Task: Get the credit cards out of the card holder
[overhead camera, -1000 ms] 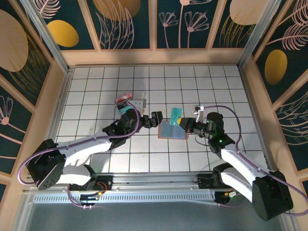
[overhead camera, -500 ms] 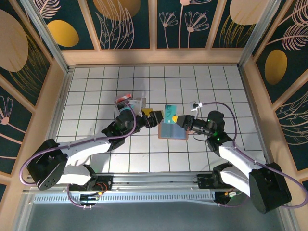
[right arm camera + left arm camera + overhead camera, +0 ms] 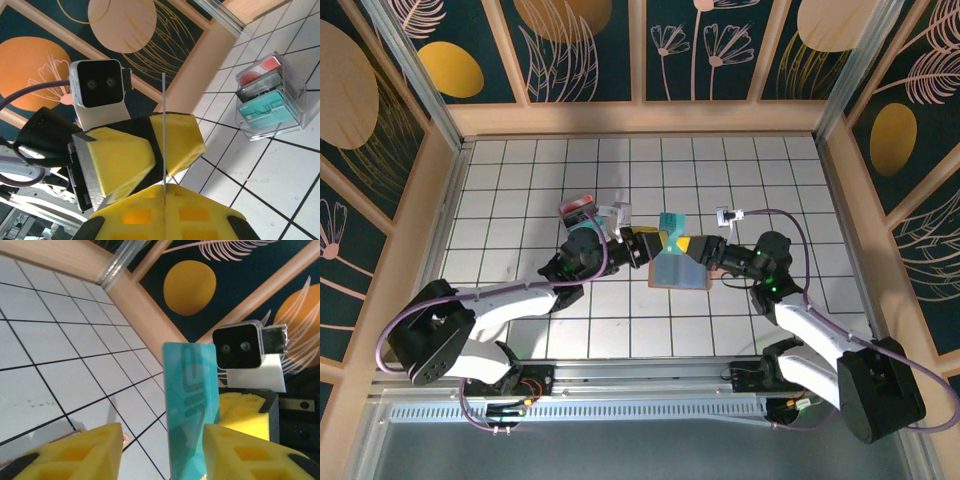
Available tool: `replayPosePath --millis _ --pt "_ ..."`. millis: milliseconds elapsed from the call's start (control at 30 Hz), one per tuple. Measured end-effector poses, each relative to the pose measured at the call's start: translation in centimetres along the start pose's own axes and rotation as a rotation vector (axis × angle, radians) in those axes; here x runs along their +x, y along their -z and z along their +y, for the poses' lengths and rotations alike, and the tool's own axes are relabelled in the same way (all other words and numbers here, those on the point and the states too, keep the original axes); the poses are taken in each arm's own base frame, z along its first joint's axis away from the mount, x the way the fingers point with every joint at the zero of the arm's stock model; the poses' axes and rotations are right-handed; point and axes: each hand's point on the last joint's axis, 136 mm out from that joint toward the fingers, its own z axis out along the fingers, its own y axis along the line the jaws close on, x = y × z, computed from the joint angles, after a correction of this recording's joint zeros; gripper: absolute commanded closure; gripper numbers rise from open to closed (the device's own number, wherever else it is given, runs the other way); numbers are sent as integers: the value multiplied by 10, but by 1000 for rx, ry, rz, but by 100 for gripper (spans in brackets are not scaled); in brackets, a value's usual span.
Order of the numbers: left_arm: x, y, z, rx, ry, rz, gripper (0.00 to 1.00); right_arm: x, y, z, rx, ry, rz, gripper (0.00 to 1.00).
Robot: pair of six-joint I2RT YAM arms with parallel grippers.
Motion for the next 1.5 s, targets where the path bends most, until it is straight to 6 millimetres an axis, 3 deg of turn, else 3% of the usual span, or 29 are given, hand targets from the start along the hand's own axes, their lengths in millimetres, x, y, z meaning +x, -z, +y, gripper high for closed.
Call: replayPosePath --millis 333,500,700,900,1100,1333,1500 --pt "-3 3 -14 82 12 -12 96 5 -4 3 -22 -3 22 100" --pt "-4 6 -17 89 -1 -16 100 7 -5 4 -23 -4 26 100" --pt "-3 11 -15 51 -57 2 100 12 -7 -3 8 -22 40 71" --pt "-5 18 6 -113 -196 40 100 12 -7 -23 130 -20 36 57" --pt "-29 28 25 -299 -421 87 100 6 2 -43 286 3 -1 53" --pt "-48 53 69 -500 -597 193 100 4 16 -68 451 -8 -32 46" --pt "-60 72 96 -589 -682 281 100 -2 27 -74 536 0 -66 43"
